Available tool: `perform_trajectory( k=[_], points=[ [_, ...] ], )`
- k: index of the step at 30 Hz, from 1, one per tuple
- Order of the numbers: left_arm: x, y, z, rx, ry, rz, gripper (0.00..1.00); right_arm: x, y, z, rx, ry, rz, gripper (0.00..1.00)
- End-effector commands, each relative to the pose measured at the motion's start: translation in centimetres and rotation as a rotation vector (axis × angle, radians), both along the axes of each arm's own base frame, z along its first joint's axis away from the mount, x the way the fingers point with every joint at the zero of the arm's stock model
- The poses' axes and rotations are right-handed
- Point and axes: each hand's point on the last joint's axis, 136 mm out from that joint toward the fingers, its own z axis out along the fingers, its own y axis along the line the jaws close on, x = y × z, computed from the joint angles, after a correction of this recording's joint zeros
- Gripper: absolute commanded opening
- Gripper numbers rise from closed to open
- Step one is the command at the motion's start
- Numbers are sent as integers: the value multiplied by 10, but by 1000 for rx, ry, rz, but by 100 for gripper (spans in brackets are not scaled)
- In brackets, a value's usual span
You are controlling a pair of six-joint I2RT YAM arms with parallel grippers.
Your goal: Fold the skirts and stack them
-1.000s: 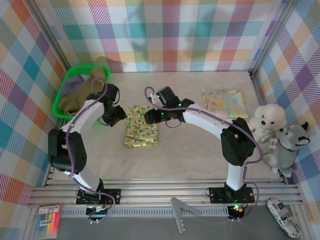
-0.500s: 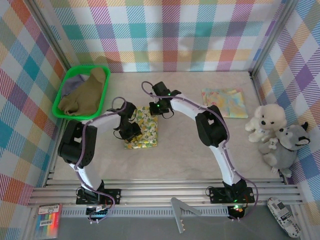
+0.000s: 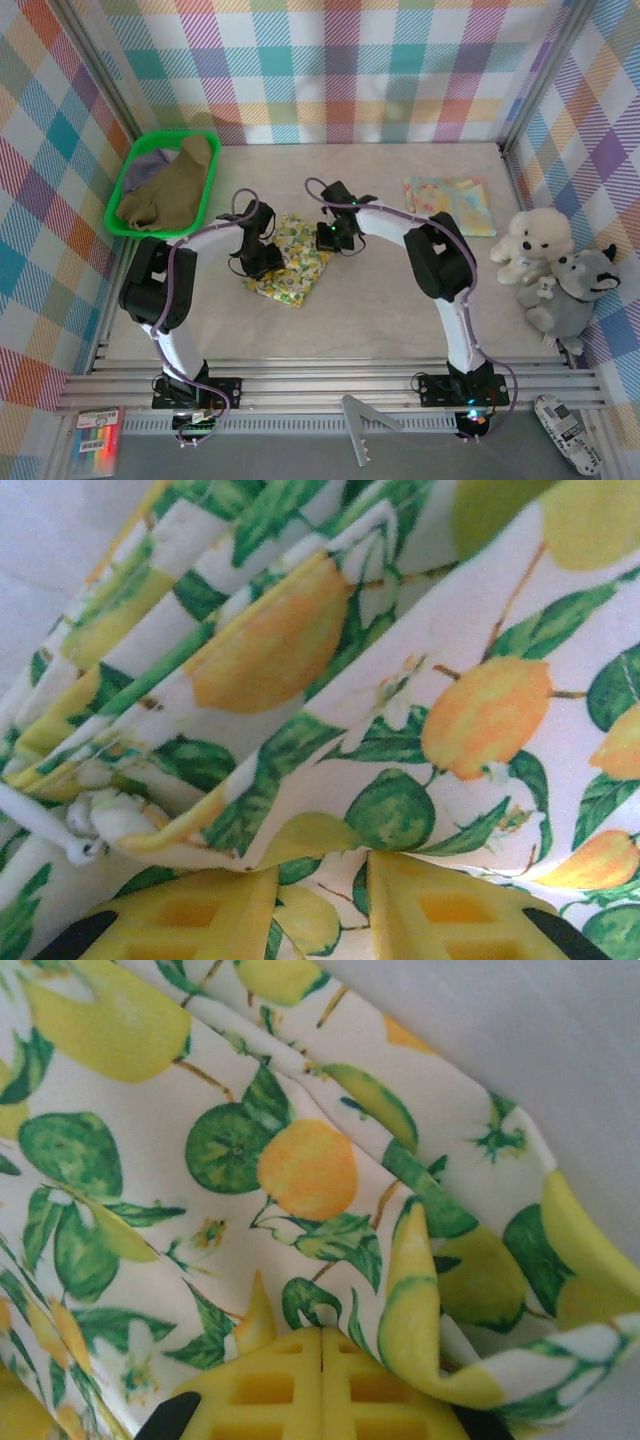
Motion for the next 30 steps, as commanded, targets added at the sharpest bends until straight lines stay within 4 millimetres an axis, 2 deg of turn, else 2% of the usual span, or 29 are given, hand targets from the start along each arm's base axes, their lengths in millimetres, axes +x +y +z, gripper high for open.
perform_trajectory(
  k=[1, 4, 8, 12, 14, 16, 17, 18, 21, 22, 26, 28, 30],
  points=[
    [-11, 20, -25, 130, 65, -132, 32, -31, -23, -19, 18, 148, -183, 3],
    [5, 11, -19, 122, 26, -194, 32, -41, -34, -12, 77, 164, -288, 5],
    [25, 9, -8, 159, 1, -263, 35, -49, -35, 3, 184, 171, -394, 12],
    [37, 1, 40, 112, -110, -254, 48, -37, -46, 34, 203, 47, -444, 26],
    [40, 0, 65, 92, -161, -196, 56, -31, -48, 46, 203, -12, -432, 37],
    [41, -4, 89, 35, -219, -106, 70, -25, -48, 57, 197, -67, -398, 51],
    [41, -8, 98, -7, -244, -63, 77, -23, -48, 60, 193, -84, -387, 69],
    [41, -15, 106, -68, -270, -19, 82, -20, -47, 64, 190, -103, -374, 97],
    [38, -36, 121, -224, -311, 89, 96, -11, -45, 73, 187, -151, -354, 99],
    [37, -44, 124, -270, -314, 117, 100, -7, -42, 75, 193, -163, -343, 99],
    [31, -63, 116, -362, -265, 231, 100, 8, -22, 84, 239, -191, -263, 99],
    [28, -64, 99, -377, -233, 311, 100, 19, -11, 84, 262, -187, -233, 99],
    [23, -55, 76, -347, -188, 386, 100, 29, -3, 81, 267, -179, -221, 99]
  ],
)
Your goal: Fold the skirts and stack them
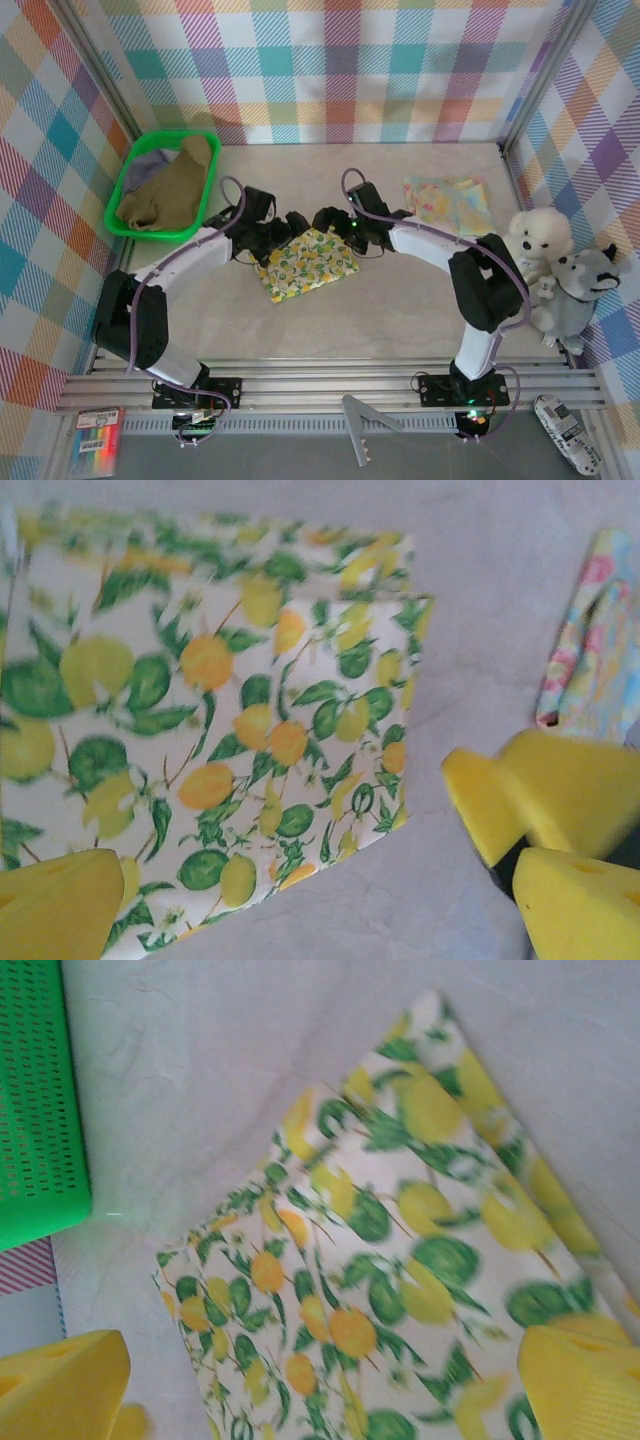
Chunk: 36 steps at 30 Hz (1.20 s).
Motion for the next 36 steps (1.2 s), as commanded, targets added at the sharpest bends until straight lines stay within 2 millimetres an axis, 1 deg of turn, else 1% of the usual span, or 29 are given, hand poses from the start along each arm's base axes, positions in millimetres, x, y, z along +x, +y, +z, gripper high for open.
perform_trajectory(
  k=[1, 5, 7, 8, 11, 15, 17, 19, 20, 22, 24, 27, 29, 31, 33, 34, 36],
  points=[
    [0, 5, -30, -44, 98, 167, 100, 17, 15, -4, 14, -19, 60, 99],
    [3, 31, -60, 63, 127, 239, 100, 27, 22, -22, -1, 38, 47, 99],
    [-3, 43, -79, 101, 170, 269, 100, 27, 19, -33, -8, 86, 23, 99],
    [-6, 47, -85, 110, 183, 277, 100, 27, 19, -35, 3, 93, 20, 99],
    [-20, 61, -101, 148, 209, 286, 100, 29, 18, -26, 43, 48, 43, 99],
    [-37, 78, -114, 235, 254, 249, 100, 35, 2, -14, -17, -52, 128, 98],
    [-40, 81, -116, 245, 252, 230, 100, 36, -1, -20, -77, -105, 229, 94],
    [-37, 80, -113, 229, 215, 211, 99, 33, -2, -33, -142, -121, 336, 89],
    [-36, 80, -111, 228, 200, 203, 98, 31, 1, -37, -150, -127, 384, 87],
    [-29, 76, -106, 221, 154, 129, 97, 26, 9, -41, -132, -141, 478, 79],
    [-25, 73, -103, 254, 137, 30, 97, 24, 14, -46, -114, -132, 521, 71],
    [-28, 82, -105, 339, 146, -62, 96, 19, 19, -54, -85, -105, 547, 61],
    [-29, 86, -104, 341, 132, -94, 97, 17, 19, -59, -83, -89, 549, 59],
    [-28, 85, -103, 303, 127, -148, 98, 14, 21, -58, -65, -88, 556, 57],
    [-30, 85, -106, 312, 140, -212, 98, 7, 30, -49, 6, -95, 597, 55],
    [-32, 85, -107, 322, 145, -251, 98, 4, 33, -45, 32, -98, 612, 53],
    [-31, 83, -99, 317, 127, -294, 99, 0, 36, -45, 50, -98, 634, 47]
  ],
)
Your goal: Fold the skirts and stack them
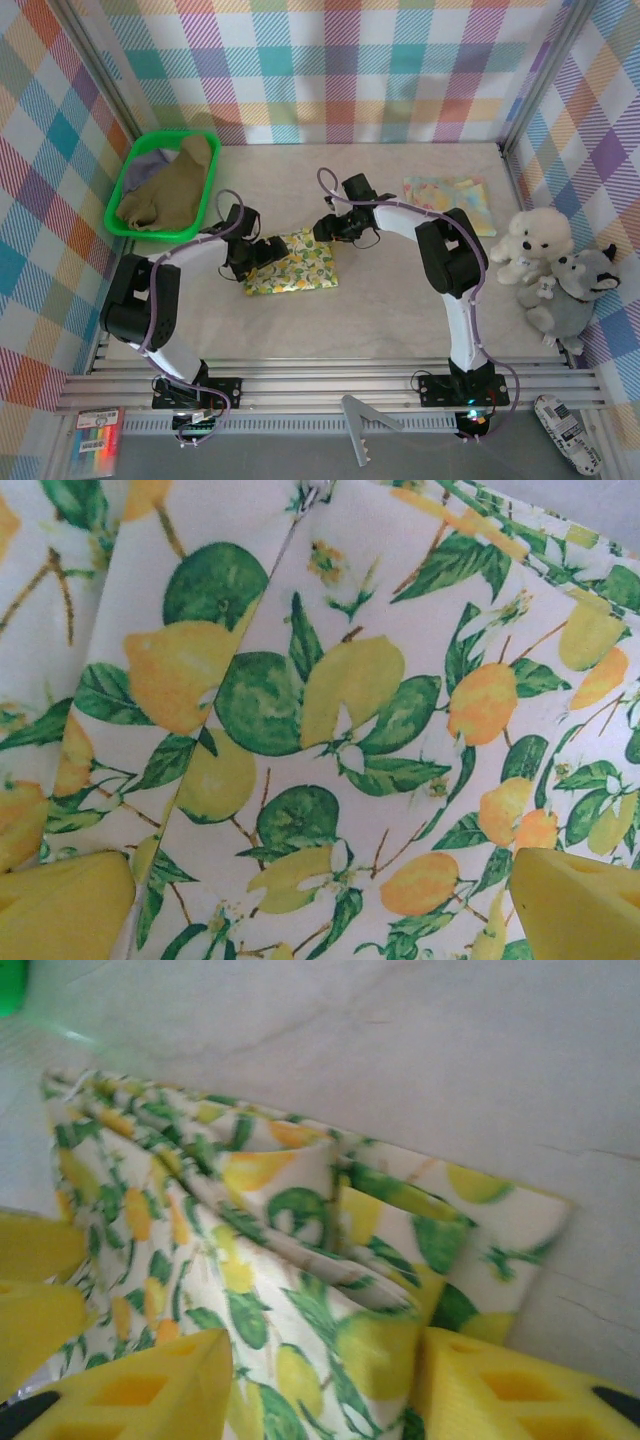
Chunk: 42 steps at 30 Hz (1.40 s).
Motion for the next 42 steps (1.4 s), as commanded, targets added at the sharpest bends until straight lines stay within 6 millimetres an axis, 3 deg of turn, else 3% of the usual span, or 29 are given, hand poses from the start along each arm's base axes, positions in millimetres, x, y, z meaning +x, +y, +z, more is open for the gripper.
perform_trajectory(
  k=[1, 5, 8, 11, 13, 17, 24, 28, 33, 37, 39, 42],
  points=[
    [-25, 7, -9, 40, 86, -143, 99, -15, 14, 10, 80, 11, 96, 44],
    [-8, -3, 40, -26, -30, -140, 100, -19, 14, 8, 83, 29, 107, 40],
    [3, 11, 57, 54, -62, -93, 100, -19, 10, 2, 59, 23, 97, 40],
    [12, 41, 56, 227, -63, -29, 98, -20, 9, 0, 55, 21, 93, 37],
    [21, 49, 54, 289, -53, -26, 94, -19, 9, 0, 58, 20, 89, 36],
    [36, 49, 46, 333, -26, -48, 85, -14, 10, 5, 60, -1, 72, 30],
    [53, 45, 14, 359, 45, -87, 75, -10, 14, 13, 81, -30, 67, 15],
    [52, 41, 0, 297, 66, -86, 54, -11, 16, 25, 97, -59, 78, 7],
    [49, 43, 4, 209, 18, -59, 23, -12, 17, 37, 115, -72, 93, 1],
    [44, 50, 4, 123, -19, -38, 0, -14, 27, 60, 175, -88, 125, 0],
    [42, 53, 8, 72, -46, -28, 0, -12, 32, 63, 188, -100, 136, 0],
    [39, 57, 9, 18, -82, -17, 0, -4, 36, 51, 178, -81, 132, 0]
  ],
)
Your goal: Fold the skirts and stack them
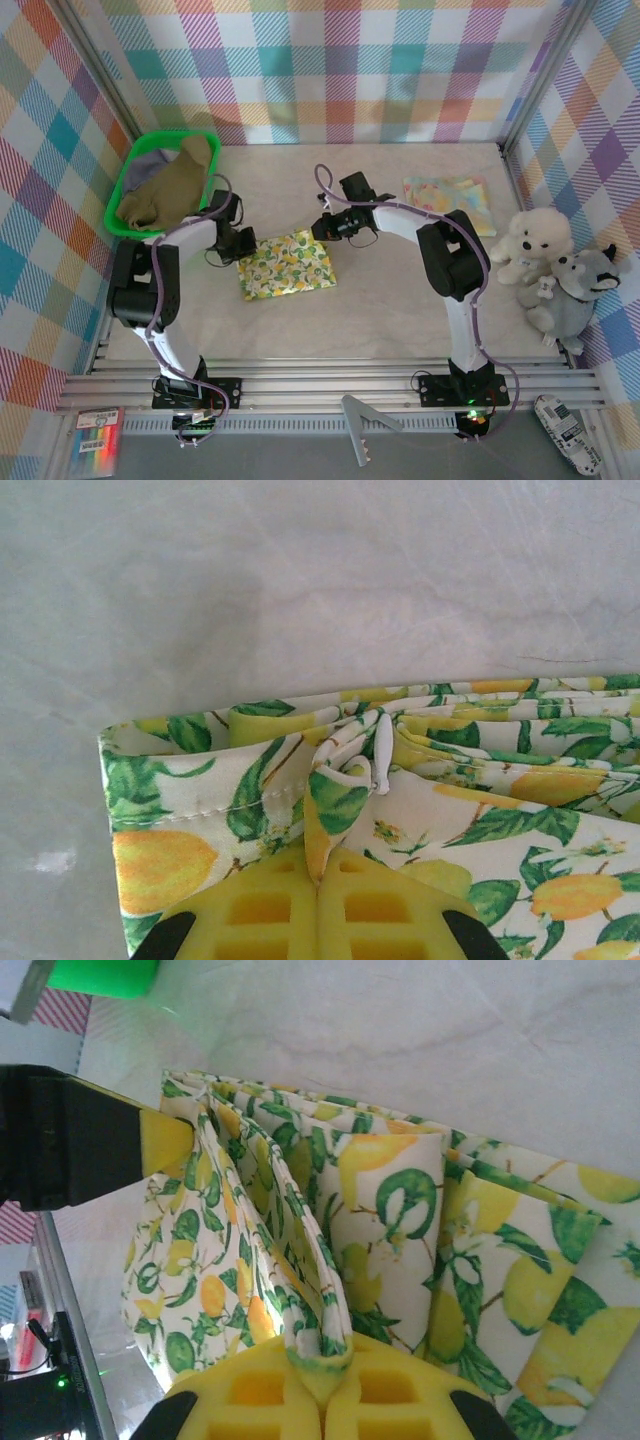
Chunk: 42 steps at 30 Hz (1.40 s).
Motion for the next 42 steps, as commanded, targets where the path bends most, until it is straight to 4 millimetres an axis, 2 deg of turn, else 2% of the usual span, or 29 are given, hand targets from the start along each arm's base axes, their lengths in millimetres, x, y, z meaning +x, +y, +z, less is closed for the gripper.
perform_trajectory(
  k=[1, 2, 4, 7, 8, 11, 13, 17, 20, 25, 31, 38, 42],
  points=[
    [4, 3, 10, -81, -75, 6, 0, 11, 15, 13, 47, -38, 39, 0],
    [3, 6, 6, -84, -75, 14, 0, 14, 17, 5, 38, -26, 39, 3],
    [0, 10, -3, -95, -64, 27, 0, 24, 19, -10, 6, -20, 28, 15],
    [-8, 16, -17, -78, -31, 49, 0, 39, 14, -19, -64, -48, -20, 31],
    [-3, 18, -17, -72, -56, 59, 0, 44, 10, -19, -94, -59, -47, 37],
    [-7, 23, -24, -69, -49, 85, 0, 53, -15, -19, -236, -69, -168, 49],
    [-11, 26, -27, -67, -44, 100, 0, 44, -26, -18, -290, -26, -188, 60],
    [-16, 30, -31, -65, -36, 117, 0, 6, -32, -27, -308, 161, -158, 79],
    [-19, 31, -34, -80, -30, 122, 0, -9, -39, -40, -351, 286, -203, 80],
    [-20, 30, -35, -89, -31, 122, 0, -28, -18, -42, -232, 425, -140, 78],
    [-21, 30, -38, -95, -23, 123, 0, -45, -3, -56, -261, 496, -85, 70],
    [-21, 30, -39, -99, -21, 122, 0, -47, 3, -73, -279, 530, -127, 64],
    [-21, 30, -39, -101, -21, 122, 0, -44, 10, -78, -256, 538, -143, 53]
  ],
)
